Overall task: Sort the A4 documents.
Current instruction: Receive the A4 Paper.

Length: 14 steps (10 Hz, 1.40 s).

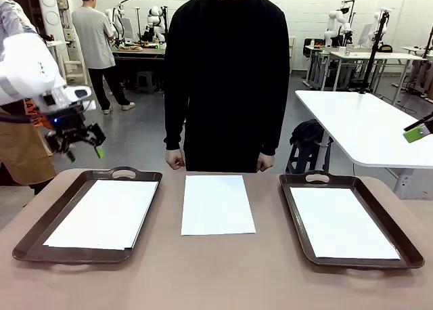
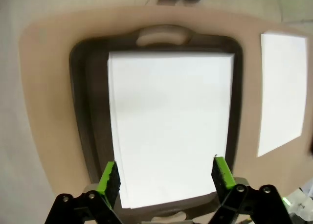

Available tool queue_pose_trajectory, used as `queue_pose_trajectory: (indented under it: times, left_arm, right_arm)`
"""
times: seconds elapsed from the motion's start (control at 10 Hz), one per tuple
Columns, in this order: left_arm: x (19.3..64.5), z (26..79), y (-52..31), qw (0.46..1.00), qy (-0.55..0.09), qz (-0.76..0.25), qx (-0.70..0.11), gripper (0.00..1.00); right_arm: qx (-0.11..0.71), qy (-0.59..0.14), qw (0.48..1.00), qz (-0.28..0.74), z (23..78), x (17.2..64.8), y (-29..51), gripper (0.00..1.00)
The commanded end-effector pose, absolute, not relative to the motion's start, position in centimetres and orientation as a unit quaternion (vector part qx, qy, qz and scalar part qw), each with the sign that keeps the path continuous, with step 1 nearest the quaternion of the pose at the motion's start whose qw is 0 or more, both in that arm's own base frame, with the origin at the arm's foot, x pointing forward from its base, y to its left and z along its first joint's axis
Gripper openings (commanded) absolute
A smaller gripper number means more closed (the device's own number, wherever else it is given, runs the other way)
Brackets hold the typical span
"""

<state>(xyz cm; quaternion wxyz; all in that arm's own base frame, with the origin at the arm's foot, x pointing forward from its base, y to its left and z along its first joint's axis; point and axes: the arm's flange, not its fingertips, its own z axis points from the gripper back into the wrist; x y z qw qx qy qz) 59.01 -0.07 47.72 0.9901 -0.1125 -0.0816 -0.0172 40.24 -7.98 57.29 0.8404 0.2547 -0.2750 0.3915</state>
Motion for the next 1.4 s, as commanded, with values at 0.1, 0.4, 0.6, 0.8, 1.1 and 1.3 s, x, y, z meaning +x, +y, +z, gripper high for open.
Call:
queue_pose_trajectory:
  times: [0.1, 0.4, 0.6, 0.8, 1.1, 1.3]
  left_arm:
    - [51.4, 52.7, -0.6, 0.957, -0.239, -0.099, -0.129, 0.97]
    - [46.5, 56.2, 0.2, 0.926, -0.321, -0.146, -0.134, 0.97]
    - [44.4, 57.1, 0.0, 0.895, -0.331, -0.228, -0.196, 0.97]
    - [43.1, 58.1, -0.1, 0.881, -0.34, -0.285, -0.162, 0.97]
    - [42.5, 58.3, -0.4, 0.875, -0.33, -0.322, -0.145, 0.97]
    - [42.7, 58.4, -0.6, 0.875, -0.324, -0.336, -0.131, 0.97]
  right_arm:
    - [0.254, -0.276, 0.841, 0.391, 57.2, 40.3, -7.9, 1.0]
    - [0.254, -0.276, 0.841, 0.391, 57.2, 40.3, -7.9, 1.0]
    - [0.254, -0.276, 0.841, 0.391, 57.2, 40.3, -7.9, 1.0]
    - [0.254, -0.276, 0.841, 0.391, 57.2, 40.3, -7.9, 1.0]
    - [0.254, -0.276, 0.841, 0.391, 57.2, 40.3, -7.9, 1.0]
    - [0.254, -0.276, 0.841, 0.391, 57.2, 40.3, -7.9, 1.0]
